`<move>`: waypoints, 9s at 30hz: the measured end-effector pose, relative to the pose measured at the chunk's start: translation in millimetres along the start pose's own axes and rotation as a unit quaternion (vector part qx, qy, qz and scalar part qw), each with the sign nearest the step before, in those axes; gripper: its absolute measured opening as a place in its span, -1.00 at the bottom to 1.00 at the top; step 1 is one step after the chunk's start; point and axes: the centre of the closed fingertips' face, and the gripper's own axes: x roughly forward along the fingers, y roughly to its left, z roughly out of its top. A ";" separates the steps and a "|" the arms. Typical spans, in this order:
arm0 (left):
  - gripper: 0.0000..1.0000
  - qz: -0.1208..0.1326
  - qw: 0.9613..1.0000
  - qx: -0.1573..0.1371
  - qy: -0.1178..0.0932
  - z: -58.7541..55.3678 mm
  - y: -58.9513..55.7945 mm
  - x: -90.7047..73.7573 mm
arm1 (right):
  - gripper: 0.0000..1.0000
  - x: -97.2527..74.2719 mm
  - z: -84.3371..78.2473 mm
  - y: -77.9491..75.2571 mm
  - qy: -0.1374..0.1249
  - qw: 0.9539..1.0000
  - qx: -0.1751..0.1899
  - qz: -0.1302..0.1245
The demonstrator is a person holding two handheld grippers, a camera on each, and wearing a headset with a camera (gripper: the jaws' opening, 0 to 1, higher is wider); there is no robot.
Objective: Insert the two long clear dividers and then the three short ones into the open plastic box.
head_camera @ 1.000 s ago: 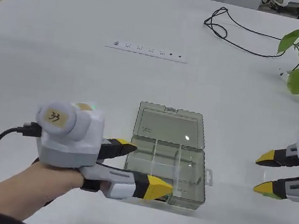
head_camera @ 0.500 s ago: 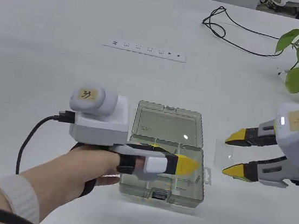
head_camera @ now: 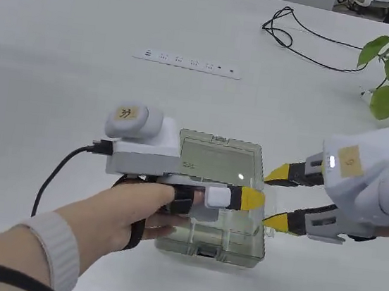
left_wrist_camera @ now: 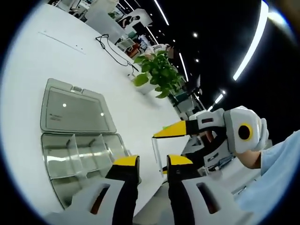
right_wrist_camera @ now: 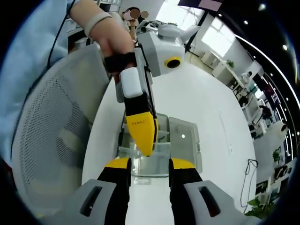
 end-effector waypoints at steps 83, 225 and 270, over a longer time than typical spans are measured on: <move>-1.00 -0.091 0.921 0.366 0.099 -30.5 -26.0 -27.4 | -0.95 -24.0 30.1 37.9 0.008 0.969 0.109 0.221; 0.84 0.130 0.930 0.341 0.043 -3.8 66.6 -100.9 | -0.92 61.7 -46.1 15.1 0.170 0.962 0.090 0.192; 1.00 0.197 0.914 0.355 0.002 -10.8 61.6 -129.2 | 1.00 -29.9 -74.8 32.9 -0.116 0.886 0.384 -0.231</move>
